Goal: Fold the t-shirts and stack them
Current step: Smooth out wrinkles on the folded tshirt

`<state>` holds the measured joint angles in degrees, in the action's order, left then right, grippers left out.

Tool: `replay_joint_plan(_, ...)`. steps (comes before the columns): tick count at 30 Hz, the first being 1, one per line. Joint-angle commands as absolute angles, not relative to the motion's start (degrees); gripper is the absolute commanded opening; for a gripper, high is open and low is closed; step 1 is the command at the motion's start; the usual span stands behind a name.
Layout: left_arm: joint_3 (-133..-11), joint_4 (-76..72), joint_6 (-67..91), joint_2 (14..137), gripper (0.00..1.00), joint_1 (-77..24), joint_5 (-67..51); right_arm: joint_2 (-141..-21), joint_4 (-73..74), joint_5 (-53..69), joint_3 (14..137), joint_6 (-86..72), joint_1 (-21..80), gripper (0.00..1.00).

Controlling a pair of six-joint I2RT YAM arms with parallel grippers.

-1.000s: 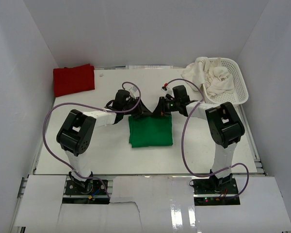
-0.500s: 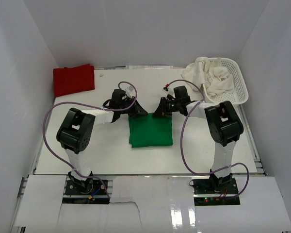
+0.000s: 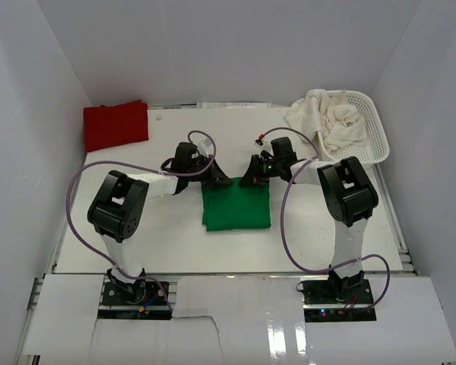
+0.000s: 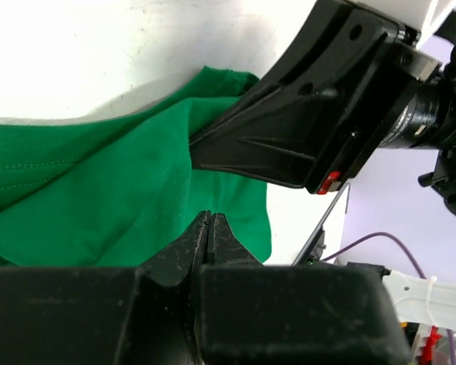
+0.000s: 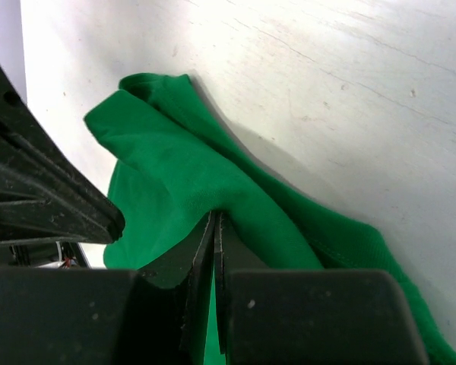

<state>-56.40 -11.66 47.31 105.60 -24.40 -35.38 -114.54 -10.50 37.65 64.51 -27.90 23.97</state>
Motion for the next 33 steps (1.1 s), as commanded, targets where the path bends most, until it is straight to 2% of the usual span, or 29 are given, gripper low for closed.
replay_joint_plan(1,-58.09,-11.17,44.31,106.17,0.10,-25.75,-36.74,-115.14,-12.04,37.00,65.74,-26.63,23.73,0.08)
replay_joint_plan(6,-62.13,-6.77,40.78,109.95,0.10,-26.28,-31.47,-115.84,-12.39,36.04,65.92,-25.84,23.73,0.08)
replay_joint_plan(20,-65.65,-0.35,34.19,108.19,0.10,-27.86,-11.53,-116.81,-17.40,36.74,62.14,-26.90,23.64,0.08)
replay_joint_plan(24,-69.87,7.28,31.73,110.12,0.09,-27.86,-6.69,-116.54,-17.14,36.39,61.70,-26.37,23.73,0.08)
replay_joint_plan(33,-67.32,11.85,29.53,104.77,0.10,-26.99,4.22,-116.46,-16.35,36.04,61.96,-25.75,23.73,0.08)
